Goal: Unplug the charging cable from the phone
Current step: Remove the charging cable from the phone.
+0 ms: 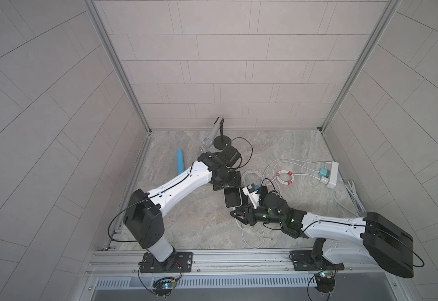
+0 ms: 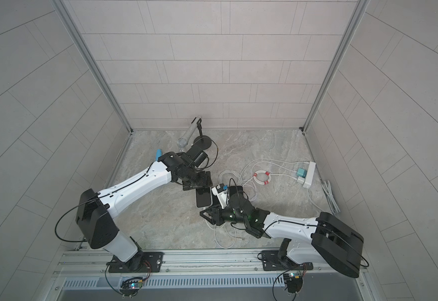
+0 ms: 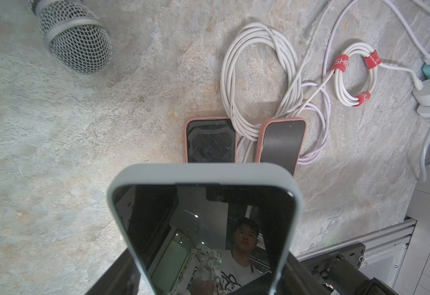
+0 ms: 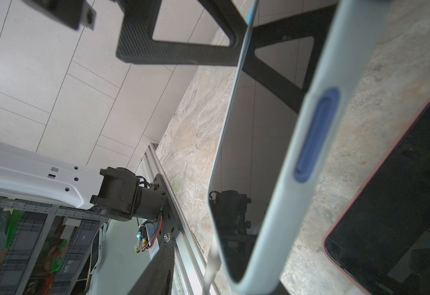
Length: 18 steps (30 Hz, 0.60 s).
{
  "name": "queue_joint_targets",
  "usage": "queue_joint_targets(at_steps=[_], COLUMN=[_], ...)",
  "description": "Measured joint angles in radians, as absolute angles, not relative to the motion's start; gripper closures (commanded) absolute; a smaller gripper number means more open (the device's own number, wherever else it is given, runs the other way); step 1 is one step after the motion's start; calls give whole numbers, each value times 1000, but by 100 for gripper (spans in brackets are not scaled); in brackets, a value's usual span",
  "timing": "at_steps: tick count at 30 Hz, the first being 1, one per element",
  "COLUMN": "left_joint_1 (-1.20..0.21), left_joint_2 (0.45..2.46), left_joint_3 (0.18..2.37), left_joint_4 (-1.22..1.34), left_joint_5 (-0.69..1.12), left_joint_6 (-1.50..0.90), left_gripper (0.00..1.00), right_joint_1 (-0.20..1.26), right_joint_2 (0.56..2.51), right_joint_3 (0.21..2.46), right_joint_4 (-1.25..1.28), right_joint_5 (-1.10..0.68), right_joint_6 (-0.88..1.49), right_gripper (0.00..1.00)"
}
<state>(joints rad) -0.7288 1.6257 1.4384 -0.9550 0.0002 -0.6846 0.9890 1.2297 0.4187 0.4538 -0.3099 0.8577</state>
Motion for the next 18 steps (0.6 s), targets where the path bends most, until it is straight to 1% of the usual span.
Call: queue_joint_targets(at_steps=[7,18], left_joint_1=[-727,-717], left_joint_2=[1626,1626], left_joint_3=[1438,1438], left_joint_4=[-953,-951], left_joint_5=[2,5], left_joint_6=[-685,-685], left_gripper=[100,100], right_joint_1=[989,989], right_joint_2=[1234,1249], right_joint_3=[419,419], right_joint_4=[472,483], right_joint_5=[-308,-320], right_joint_6=[866,879], right_gripper=[65,74])
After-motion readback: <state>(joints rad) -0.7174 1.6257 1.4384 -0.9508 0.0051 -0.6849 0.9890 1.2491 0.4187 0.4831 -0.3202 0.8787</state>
